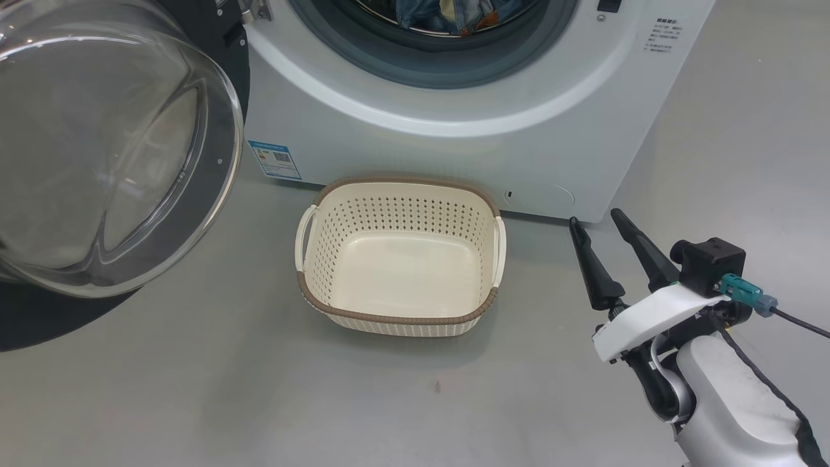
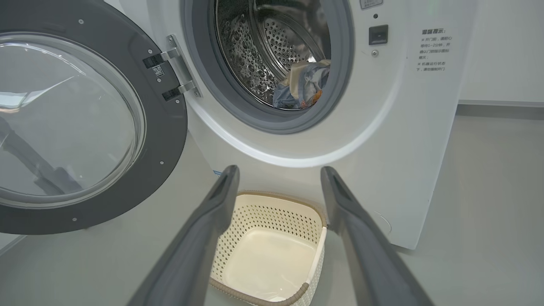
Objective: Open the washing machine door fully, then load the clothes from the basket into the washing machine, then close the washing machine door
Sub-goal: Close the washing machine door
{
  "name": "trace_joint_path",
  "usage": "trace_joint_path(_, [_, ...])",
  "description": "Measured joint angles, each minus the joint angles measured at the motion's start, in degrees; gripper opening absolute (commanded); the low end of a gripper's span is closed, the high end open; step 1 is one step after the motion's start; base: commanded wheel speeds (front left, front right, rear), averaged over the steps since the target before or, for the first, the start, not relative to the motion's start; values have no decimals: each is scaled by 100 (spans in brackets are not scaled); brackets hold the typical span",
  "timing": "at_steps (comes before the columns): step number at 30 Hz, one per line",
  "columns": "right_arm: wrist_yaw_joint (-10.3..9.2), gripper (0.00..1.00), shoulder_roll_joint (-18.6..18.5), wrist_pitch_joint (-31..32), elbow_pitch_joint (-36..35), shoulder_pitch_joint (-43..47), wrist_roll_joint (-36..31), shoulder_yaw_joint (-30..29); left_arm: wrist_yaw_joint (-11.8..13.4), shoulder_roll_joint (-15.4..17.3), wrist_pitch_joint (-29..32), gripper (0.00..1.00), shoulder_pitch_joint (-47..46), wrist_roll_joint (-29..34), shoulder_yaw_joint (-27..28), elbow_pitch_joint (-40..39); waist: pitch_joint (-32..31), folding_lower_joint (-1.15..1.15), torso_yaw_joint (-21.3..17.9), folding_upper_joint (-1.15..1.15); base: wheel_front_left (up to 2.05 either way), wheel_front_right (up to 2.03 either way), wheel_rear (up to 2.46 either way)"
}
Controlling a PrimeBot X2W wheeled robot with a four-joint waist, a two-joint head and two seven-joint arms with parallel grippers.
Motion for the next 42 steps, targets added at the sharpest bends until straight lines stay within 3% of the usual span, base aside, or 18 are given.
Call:
trace_joint_path(15, [0,100,-59,0,38,-7,-43,-120,104,-48,539,0,-226,7,-457,575,-4,0,-31,0,0,0,0])
trace_joint_path(32, [0,100,-29,0,22,-25,-49,-44,225,107,565,0,-481,49,-390,934,205,0,-19,0,0,0,0])
trace_joint_path(42, [0,100,-26,0,48,-29,-49,-183,211,151,1424,0,-511,42,-900,1018,119,0,11,0,0,0,0])
